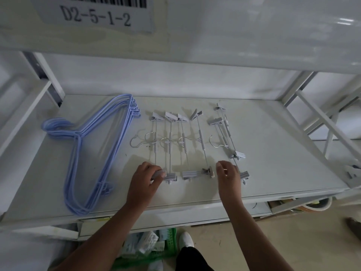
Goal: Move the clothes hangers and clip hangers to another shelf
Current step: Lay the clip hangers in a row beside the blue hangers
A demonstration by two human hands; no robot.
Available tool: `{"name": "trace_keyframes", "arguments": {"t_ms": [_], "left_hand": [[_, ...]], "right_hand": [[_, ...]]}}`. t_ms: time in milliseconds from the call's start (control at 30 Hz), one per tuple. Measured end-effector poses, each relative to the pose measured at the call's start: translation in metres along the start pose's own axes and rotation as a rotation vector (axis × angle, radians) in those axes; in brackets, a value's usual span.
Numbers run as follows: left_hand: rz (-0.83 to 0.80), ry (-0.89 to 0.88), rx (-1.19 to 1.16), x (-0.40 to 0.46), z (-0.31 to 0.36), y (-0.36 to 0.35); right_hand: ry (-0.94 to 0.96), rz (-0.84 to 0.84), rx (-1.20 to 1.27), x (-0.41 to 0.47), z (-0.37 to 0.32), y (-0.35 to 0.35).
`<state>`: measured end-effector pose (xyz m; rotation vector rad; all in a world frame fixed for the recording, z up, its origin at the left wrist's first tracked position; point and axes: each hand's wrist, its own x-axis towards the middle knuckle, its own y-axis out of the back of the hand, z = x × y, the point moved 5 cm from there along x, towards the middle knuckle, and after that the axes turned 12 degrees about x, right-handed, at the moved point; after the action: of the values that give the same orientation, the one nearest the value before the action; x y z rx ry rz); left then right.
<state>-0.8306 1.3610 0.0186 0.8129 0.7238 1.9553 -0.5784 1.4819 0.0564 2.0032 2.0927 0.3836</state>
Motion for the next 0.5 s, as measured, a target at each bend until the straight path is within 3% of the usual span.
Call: {"name": "trace_keyframes", "arguments": {"t_ms": [167, 300, 367, 500], "left_hand": [[-0.008, 0.010, -0.004, -0.001, 0.002, 0.002], [-0.016, 0.022, -0.005, -0.001, 0.002, 0.002], [-0.018, 0.034, -0.010, -0.002, 0.003, 0.003], [-0.023, 0.035, -0.017, -0.002, 0.004, 0.003]], "right_hand": [[0.074, 0.263, -0.296, 0.026, -0.004, 0.049], [-0.143, 0.134, -0.470, 0.042, 0.021, 0.056], [-0.161, 0.075, -0.476, 0.043, 0.031, 0.051], [-0.160, 0.112, -0.454, 0.044, 0.044, 0.050]]}}
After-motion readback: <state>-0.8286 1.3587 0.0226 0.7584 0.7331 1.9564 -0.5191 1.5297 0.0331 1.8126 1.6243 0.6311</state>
